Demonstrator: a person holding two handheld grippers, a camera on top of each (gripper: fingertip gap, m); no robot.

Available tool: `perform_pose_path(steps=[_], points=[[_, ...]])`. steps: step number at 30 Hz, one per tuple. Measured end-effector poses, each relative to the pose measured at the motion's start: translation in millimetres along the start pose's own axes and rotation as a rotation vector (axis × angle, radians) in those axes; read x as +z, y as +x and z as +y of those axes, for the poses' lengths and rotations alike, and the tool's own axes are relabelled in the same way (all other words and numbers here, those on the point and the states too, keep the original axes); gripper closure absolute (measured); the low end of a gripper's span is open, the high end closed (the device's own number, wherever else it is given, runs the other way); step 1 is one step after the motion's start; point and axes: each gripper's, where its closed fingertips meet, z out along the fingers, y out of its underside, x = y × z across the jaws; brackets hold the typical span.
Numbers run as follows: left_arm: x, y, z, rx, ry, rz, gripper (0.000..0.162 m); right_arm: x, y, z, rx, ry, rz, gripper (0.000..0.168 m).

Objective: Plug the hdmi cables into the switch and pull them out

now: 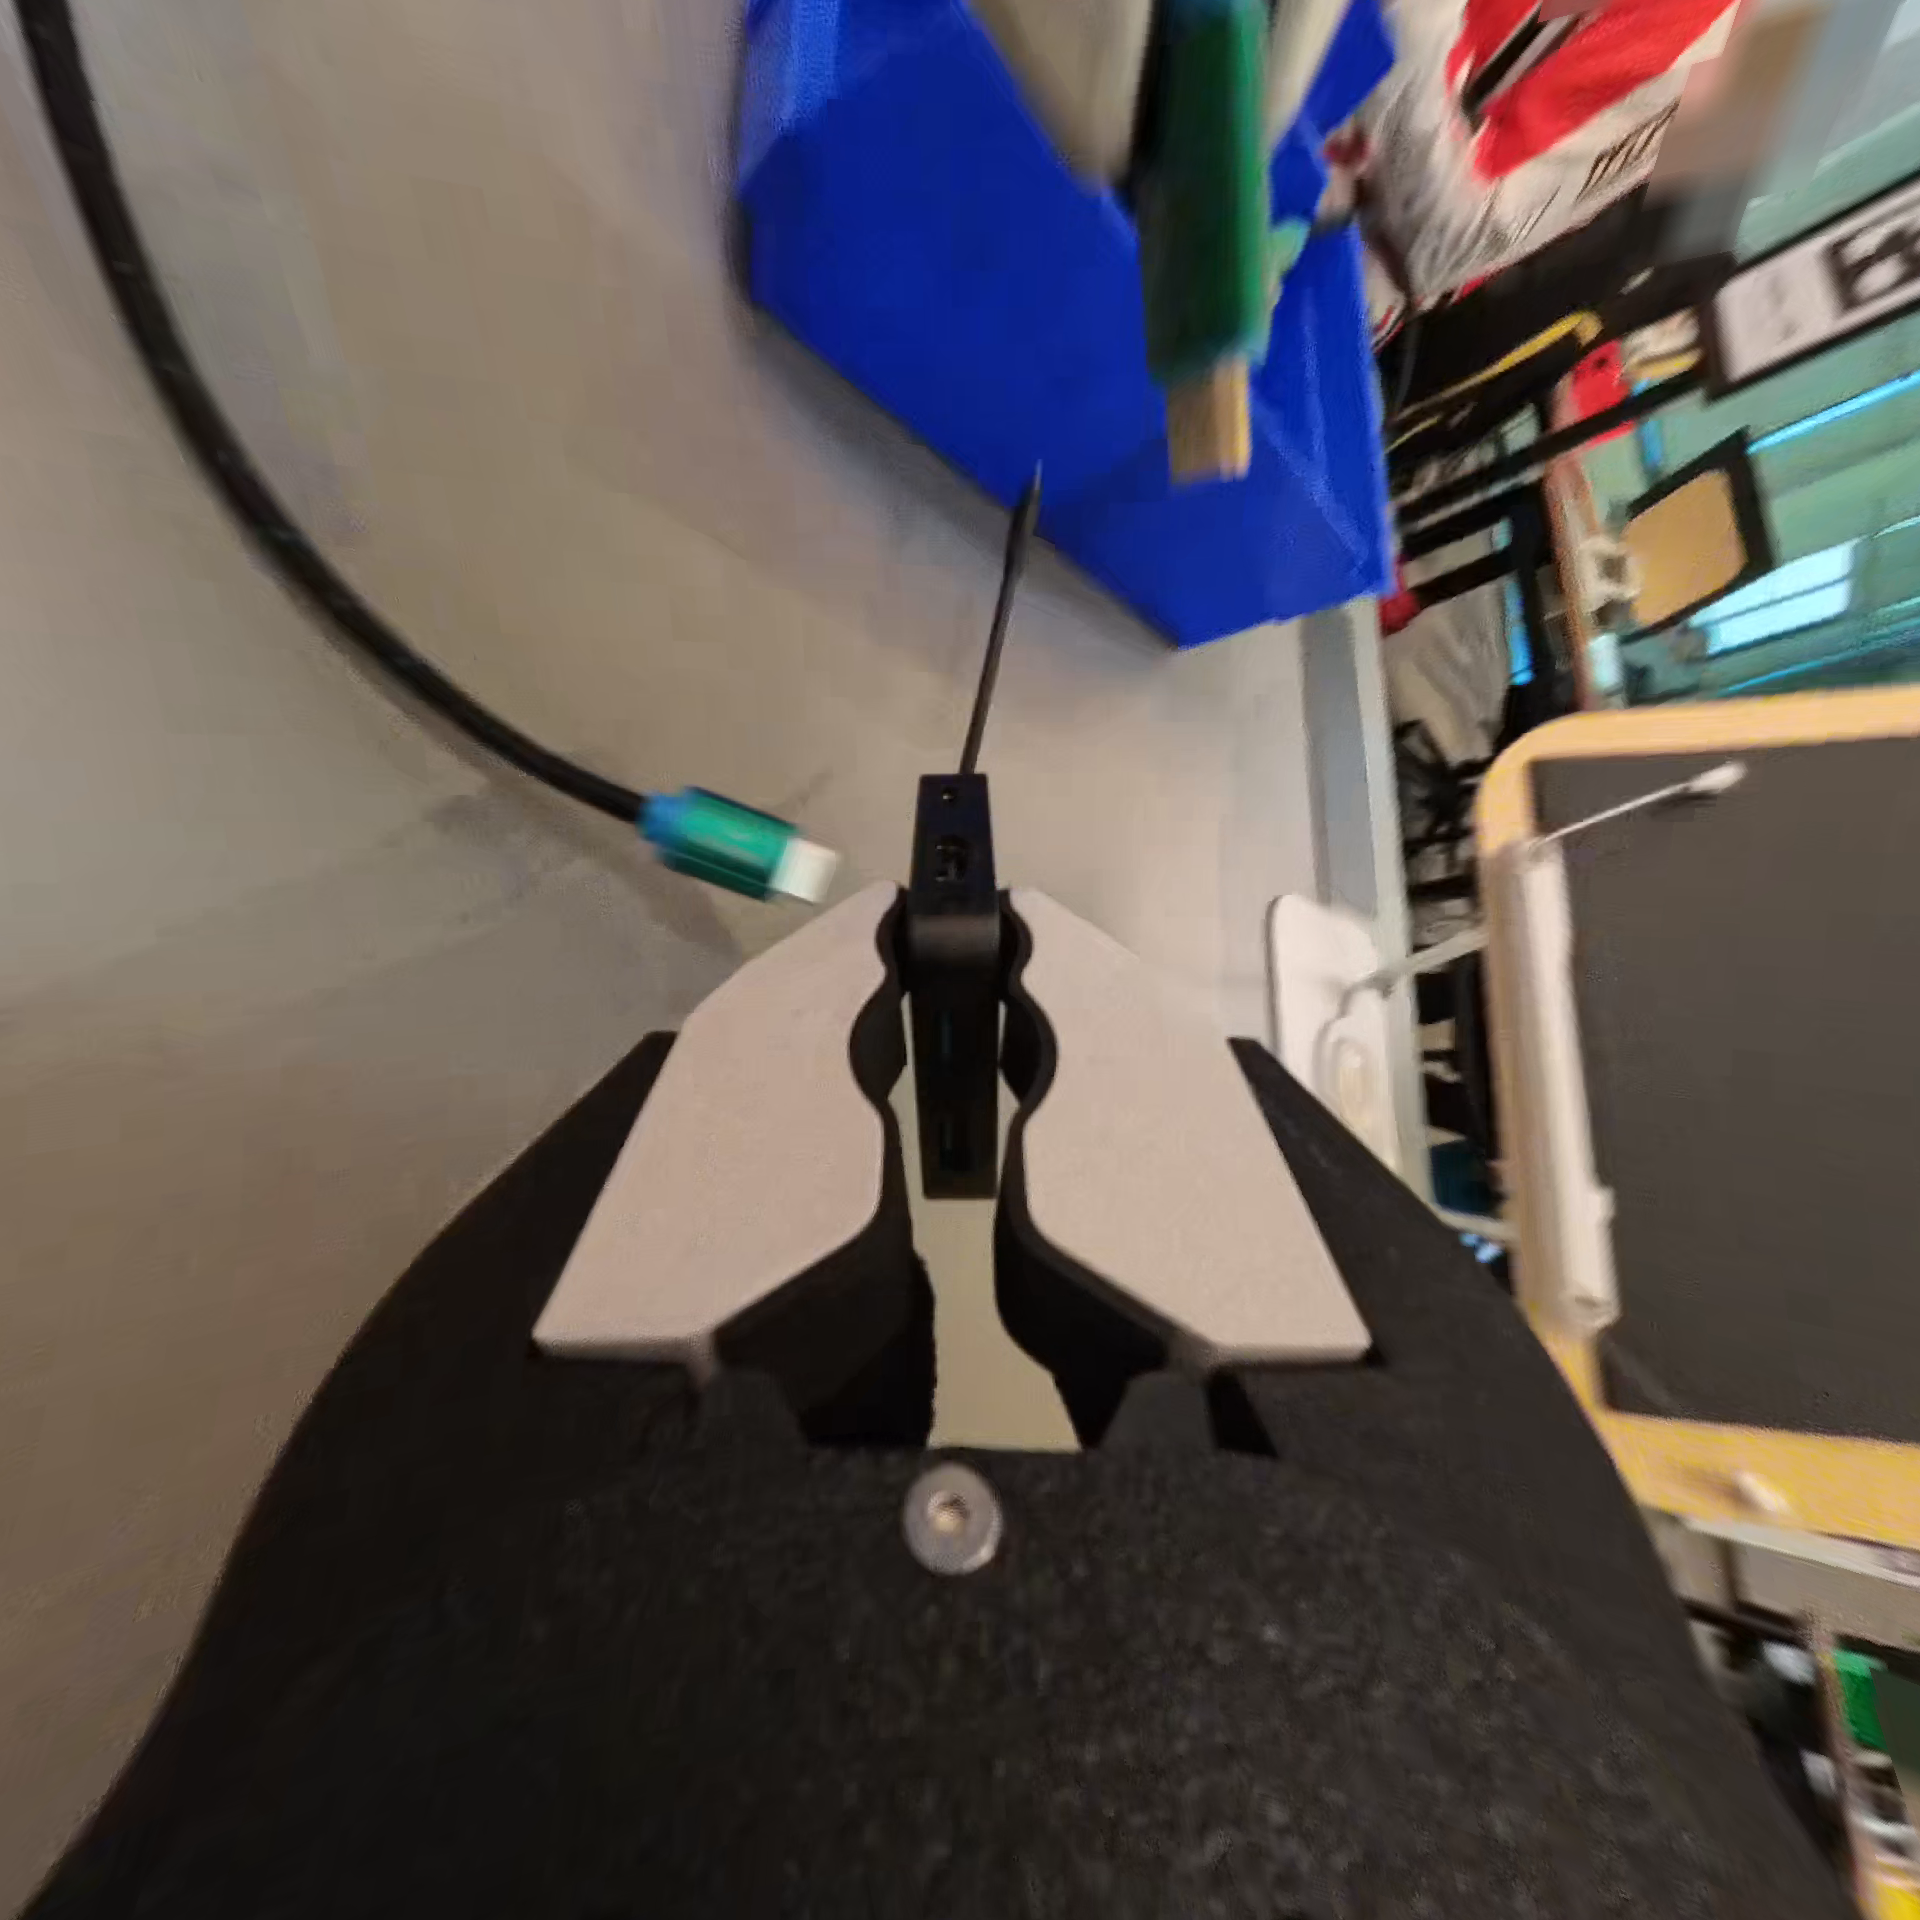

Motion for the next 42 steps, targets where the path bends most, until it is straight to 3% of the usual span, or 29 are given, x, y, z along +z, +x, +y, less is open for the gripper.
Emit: perform_pose_path(steps=[2,8,12,16,20,24,28,31,33,36,40,42], points=[[-1,-5,4,-0.095,0.028,0.004,0.151,0,8,-4,-0.029,-0.007,0.030,0.155],[3,-6,20,-0.143,-0.035,-0.088,0.151,-14,37,25,0.047,-0.077,0.116,0.155],[4,-3,32,-0.180,-0.035,-0.164,0.150,-70,101,47,0.164,-0.106,0.283,0.155],[1,8,41,-0.348,0.016,-0.171,0.151,-159,164,111,0.348,-0.196,0.409,0.155],[4,24,56,-0.433,-0.005,-0.141,0.151,-207,176,217,0.494,-0.460,0.232,0.155],[8,29,58,-0.402,-0.028,-0.124,0.151,-200,171,284,0.628,-0.564,-0.076,0.155],[14,34,53,-0.404,-0.020,-0.092,0.151,-158,146,328,0.720,-0.716,-0.406,0.155],[16,36,52,-0.396,-0.027,-0.086,0.151,-131,126,364,0.747,-0.899,-0.520,0.153],[16,37,53,-0.389,-0.032,-0.089,0.151,-112,124,377,0.717,-0.906,-0.499,0.151],[14,37,55,-0.398,-0.034,-0.094,0.151,-104,140,385,0.666,-0.888,-0.354,0.130],[11,39,62,-0.415,-0.041,-0.085,0.151,-130,189,360,0.603,-0.776,-0.088,0.121],[12,39,64,-0.420,-0.045,-0.080,0.151,-144,201,338,0.621,-0.697,-0.039,0.121]])
